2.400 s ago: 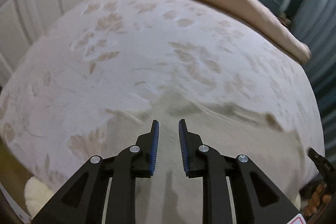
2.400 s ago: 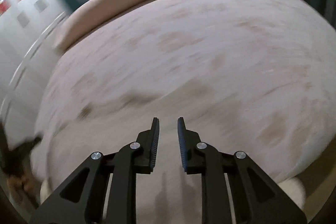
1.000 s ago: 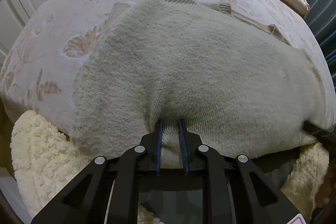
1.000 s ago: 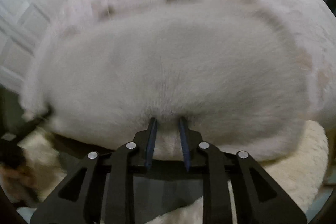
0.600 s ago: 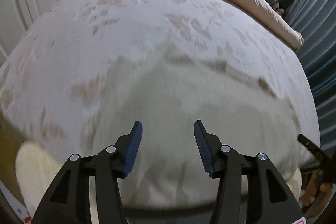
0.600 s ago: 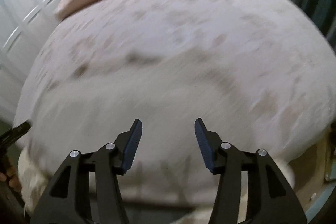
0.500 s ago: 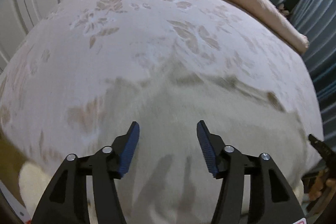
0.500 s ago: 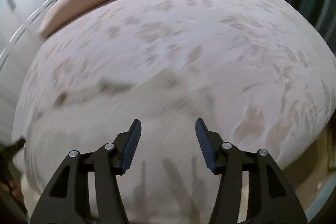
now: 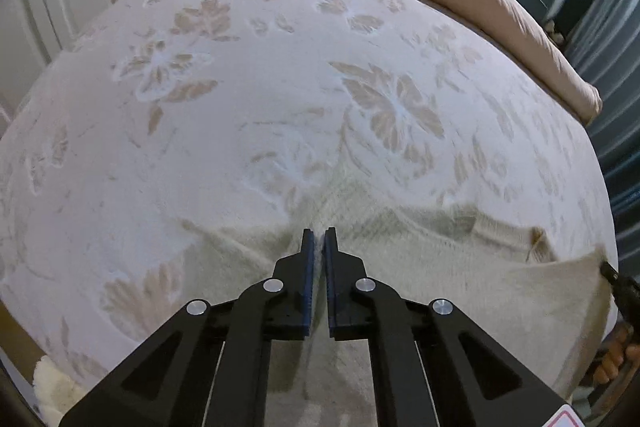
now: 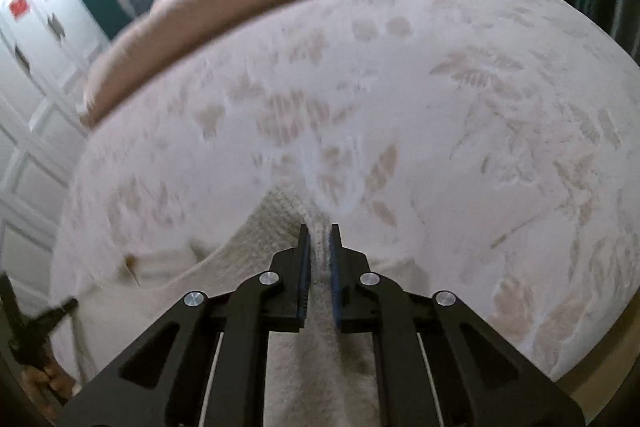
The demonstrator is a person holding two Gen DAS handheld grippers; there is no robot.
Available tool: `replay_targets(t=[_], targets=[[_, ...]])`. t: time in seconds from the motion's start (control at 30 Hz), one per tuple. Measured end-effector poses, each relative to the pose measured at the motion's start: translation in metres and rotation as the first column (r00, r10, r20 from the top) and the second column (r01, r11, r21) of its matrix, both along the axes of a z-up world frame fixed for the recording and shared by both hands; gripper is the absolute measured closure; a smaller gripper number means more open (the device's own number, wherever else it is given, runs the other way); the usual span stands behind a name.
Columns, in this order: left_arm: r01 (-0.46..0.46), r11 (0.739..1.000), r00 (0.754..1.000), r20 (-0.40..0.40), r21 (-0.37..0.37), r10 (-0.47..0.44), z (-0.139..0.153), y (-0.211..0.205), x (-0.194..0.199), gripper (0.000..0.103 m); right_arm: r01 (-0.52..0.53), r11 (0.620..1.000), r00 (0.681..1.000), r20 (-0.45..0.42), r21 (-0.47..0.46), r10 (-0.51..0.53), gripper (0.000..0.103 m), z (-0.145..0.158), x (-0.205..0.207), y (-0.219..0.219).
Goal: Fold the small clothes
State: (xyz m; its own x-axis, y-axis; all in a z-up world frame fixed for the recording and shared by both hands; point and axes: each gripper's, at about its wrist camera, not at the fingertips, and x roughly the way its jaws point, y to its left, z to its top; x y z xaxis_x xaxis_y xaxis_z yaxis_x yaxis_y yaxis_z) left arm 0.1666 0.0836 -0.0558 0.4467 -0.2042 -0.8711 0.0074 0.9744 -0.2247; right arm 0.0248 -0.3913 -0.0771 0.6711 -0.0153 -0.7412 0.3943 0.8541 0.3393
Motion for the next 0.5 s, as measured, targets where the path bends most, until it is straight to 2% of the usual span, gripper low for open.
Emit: replay_targets(t=[0.03,0.07,0.13,0.23,0.3,0.37,0.43,0.5], targets=[[0.0,1.0,1.0,-0.016,0.012,0.0,-0.006,-0.001,0.003,0.1,0.007,1.0,0.999,-0.034,-0.004,-0.008,0.095,-0.01,0.004,-0.003],[0.002,0.999,0.999,-0.038,0.033,0.0,-0.014,-0.002,0.006,0.1,-0.004,1.0,0.992,-0.127,-0.019,0.002,0.095,-0.035,0.016,-0.006],[0.001,0.999,0.997,-0.074,0.054,0.003,-0.033,-0.005,0.008,0.1,-0.027,0.999,0.97,-0.241,-0.023,0.021,0.095,-0.069,0.027,-0.008],[-0.006,0.998,0.998,-0.064,0.058,0.009,-0.024,-0.006,0.006,0.099,-0.002,0.999,0.98,-0.2,-0.052,-0.008,0.087,-0.047,0.022,-0.003],[0.003,0.998,0.999,-0.043,0.059,0.0,-0.012,-0.006,0.0,0.097,0.025,0.996,0.99,-0.135,-0.081,-0.036,0.085,-0.019,0.008,0.006],[0.006,0.997,1.0,-0.01,0.079,-0.006,0.003,-0.007,-0.011,0.095,0.007,0.991,0.996,-0.09,-0.132,-0.019,0.083,0.005,-0.006,0.024],[0.022,0.997,1.0,0.012,0.068,-0.023,0.018,-0.011,-0.029,0.094,-0.061,0.992,0.997,-0.058,-0.11,0.055,0.083,0.02,-0.019,0.05],[0.045,0.997,0.999,0.014,0.055,-0.046,0.028,-0.016,-0.047,0.092,-0.169,0.984,0.985,-0.056,-0.059,0.166,0.083,0.023,-0.028,0.087]])
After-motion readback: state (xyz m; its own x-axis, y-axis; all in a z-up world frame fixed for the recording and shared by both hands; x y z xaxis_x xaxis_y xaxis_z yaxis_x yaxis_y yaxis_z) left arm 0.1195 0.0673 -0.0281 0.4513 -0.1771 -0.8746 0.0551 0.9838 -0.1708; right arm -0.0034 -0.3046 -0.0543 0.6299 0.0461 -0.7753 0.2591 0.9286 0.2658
